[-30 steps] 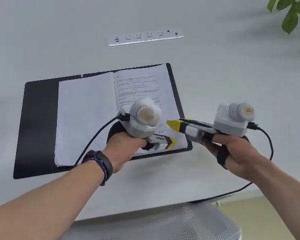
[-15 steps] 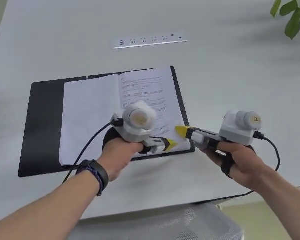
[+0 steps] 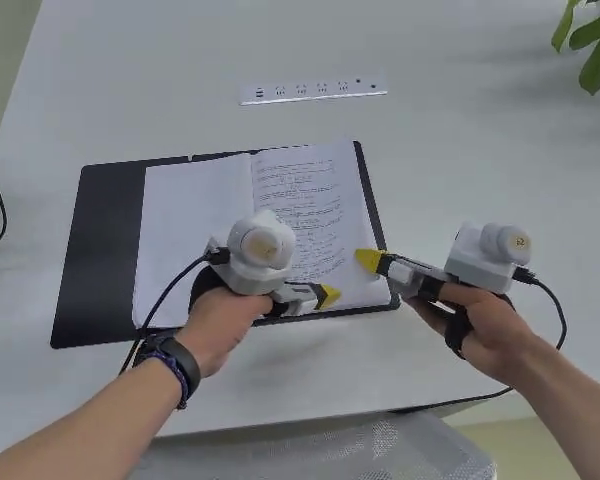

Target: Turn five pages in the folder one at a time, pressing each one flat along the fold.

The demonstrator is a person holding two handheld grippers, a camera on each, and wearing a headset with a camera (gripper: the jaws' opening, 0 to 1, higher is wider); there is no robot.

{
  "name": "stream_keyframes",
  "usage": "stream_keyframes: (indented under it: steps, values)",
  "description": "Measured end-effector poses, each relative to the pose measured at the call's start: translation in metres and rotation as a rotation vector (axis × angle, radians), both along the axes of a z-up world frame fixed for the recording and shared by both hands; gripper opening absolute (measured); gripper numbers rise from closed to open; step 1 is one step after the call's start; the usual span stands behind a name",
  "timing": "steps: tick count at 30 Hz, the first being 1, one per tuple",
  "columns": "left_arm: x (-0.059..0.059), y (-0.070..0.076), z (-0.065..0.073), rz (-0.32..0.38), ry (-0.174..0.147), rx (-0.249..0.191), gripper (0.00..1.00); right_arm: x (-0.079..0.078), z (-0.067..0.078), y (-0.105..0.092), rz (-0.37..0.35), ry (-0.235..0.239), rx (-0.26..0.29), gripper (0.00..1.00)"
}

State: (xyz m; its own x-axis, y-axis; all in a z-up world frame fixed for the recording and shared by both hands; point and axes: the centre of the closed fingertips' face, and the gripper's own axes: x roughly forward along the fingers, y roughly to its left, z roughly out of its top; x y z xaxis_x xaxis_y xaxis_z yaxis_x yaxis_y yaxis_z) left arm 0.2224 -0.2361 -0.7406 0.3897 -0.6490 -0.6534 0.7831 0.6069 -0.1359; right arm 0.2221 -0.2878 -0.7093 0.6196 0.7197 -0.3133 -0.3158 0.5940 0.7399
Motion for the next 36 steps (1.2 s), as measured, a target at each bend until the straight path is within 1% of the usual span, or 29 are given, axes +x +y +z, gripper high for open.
stream_keyframes:
  steps: [4, 6, 8, 12, 15, 19, 24, 26, 29, 30, 33, 36]
  values:
    - [0.001, 0.015, 0.004, 0.020, -0.006, -0.001, 0.64, 0.000, 0.003, 0.006, 0.003, -0.005, -0.001, 0.00]
    - [0.002, 0.025, 0.005, 0.029, -0.014, 0.004, 0.64, 0.001, 0.006, 0.010, 0.003, -0.008, 0.003, 0.00]
    - [0.003, 0.031, 0.008, 0.038, -0.020, 0.001, 0.64, 0.003, 0.010, 0.014, 0.008, -0.018, 0.003, 0.00]
    - [0.002, 0.045, 0.015, 0.055, -0.036, -0.006, 0.64, 0.005, 0.015, 0.021, 0.020, -0.031, 0.005, 0.00]
    - [0.001, 0.056, 0.017, 0.060, -0.050, 0.008, 0.65, 0.006, 0.019, 0.028, 0.030, -0.040, 0.007, 0.00]
    - [0.001, 0.069, 0.021, 0.085, -0.057, 0.005, 0.65, 0.007, 0.021, 0.036, 0.045, -0.047, 0.006, 0.00]
    - [0.000, 0.085, 0.024, 0.105, -0.069, 0.008, 0.65, 0.007, 0.026, 0.049, 0.061, -0.057, 0.011, 0.00]
    - [-0.002, 0.093, 0.027, 0.117, -0.072, 0.011, 0.65, 0.006, 0.028, 0.057, 0.078, -0.063, 0.009, 0.00]
    - [-0.002, 0.104, 0.028, 0.132, -0.076, 0.013, 0.65, 0.007, 0.029, 0.064, 0.090, -0.065, 0.005, 0.00]
    - [-0.003, 0.108, 0.029, 0.136, -0.080, 0.015, 0.65, 0.009, 0.027, 0.062, 0.095, -0.064, 0.001, 0.00]
    - [-0.006, 0.116, 0.030, 0.135, -0.086, 0.027, 0.65, 0.009, 0.027, 0.068, 0.107, -0.069, -0.003, 0.00]
    - [-0.007, 0.124, 0.032, 0.144, -0.089, 0.026, 0.65, 0.011, 0.026, 0.074, 0.114, -0.073, 0.000, 0.00]
